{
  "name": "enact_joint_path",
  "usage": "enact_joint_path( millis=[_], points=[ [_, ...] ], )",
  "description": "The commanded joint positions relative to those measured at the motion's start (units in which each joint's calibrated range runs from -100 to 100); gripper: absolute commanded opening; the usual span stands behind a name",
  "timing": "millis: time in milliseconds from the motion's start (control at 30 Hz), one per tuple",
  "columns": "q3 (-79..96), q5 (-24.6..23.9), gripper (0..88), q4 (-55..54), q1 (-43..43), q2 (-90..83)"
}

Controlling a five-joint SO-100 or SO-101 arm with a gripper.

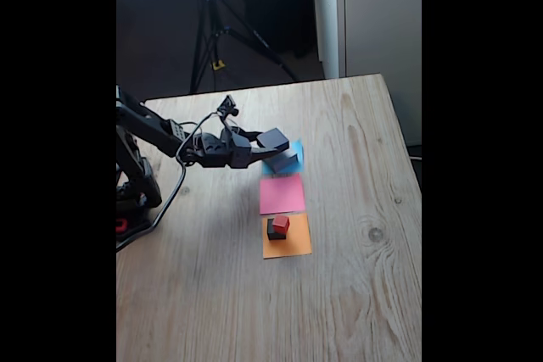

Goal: Tower of hanoi

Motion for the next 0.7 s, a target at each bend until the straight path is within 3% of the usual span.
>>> enact_joint_path(
  millis=[0,667],
  points=[
    [-0.6,0.7,18.4,-2.8,-0.9,1.1],
    [-5.9,0.7,18.6,-6.2,-1.2,9.4]
  ],
)
